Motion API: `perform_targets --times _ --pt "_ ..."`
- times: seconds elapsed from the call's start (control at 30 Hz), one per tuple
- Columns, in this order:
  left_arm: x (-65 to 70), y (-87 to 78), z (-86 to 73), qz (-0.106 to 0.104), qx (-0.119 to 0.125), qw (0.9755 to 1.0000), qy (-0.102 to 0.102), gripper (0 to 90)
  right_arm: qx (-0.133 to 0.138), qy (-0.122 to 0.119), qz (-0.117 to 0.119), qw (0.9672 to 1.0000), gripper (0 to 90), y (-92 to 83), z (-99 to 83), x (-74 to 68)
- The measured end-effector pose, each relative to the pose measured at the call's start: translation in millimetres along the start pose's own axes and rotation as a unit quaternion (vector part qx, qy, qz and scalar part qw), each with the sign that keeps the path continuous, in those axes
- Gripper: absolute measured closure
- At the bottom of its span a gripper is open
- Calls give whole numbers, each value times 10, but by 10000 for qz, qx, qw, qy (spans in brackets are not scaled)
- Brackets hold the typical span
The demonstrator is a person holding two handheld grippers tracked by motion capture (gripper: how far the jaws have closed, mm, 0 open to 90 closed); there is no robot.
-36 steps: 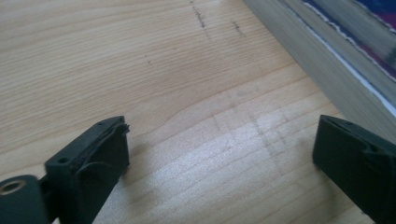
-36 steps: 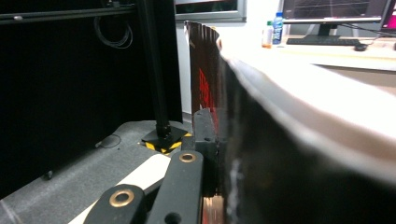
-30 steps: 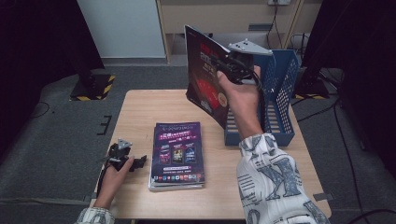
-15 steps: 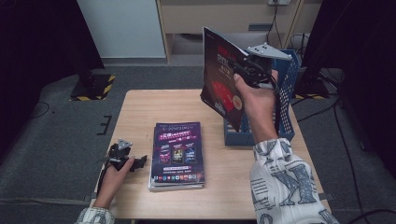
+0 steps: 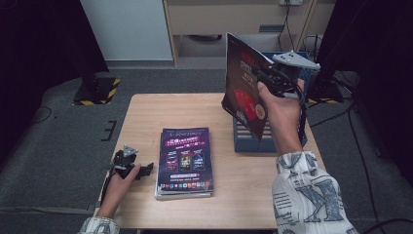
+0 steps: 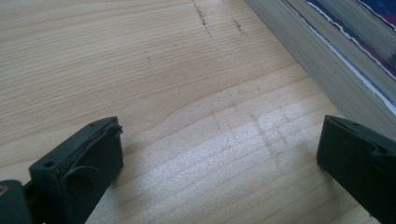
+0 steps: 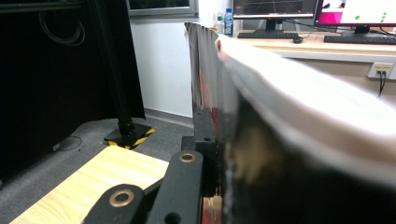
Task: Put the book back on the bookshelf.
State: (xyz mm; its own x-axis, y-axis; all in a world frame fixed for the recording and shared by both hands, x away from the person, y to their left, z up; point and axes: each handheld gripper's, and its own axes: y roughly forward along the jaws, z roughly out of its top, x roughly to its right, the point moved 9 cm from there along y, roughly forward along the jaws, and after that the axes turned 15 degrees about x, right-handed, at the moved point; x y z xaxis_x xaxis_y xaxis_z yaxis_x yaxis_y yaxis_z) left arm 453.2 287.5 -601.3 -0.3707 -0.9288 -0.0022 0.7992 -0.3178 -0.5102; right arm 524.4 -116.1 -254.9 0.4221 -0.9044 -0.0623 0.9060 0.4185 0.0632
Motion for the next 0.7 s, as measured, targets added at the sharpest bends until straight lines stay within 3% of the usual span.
perform_targets --times 0.27,0.37,0.7 --pt "2 -2 -1 -9 -7 10000 9 0 -26 13 -140 9999 865 -131 -11 152" --pt "3 -2 -1 -10 -5 10000 8 0 -165 2 -338 9993 865 -190 -31 246" --pt "3 -2 -2 -10 -7 10000 11 0 -162 -26 -649 9978 865 -248 -16 440"
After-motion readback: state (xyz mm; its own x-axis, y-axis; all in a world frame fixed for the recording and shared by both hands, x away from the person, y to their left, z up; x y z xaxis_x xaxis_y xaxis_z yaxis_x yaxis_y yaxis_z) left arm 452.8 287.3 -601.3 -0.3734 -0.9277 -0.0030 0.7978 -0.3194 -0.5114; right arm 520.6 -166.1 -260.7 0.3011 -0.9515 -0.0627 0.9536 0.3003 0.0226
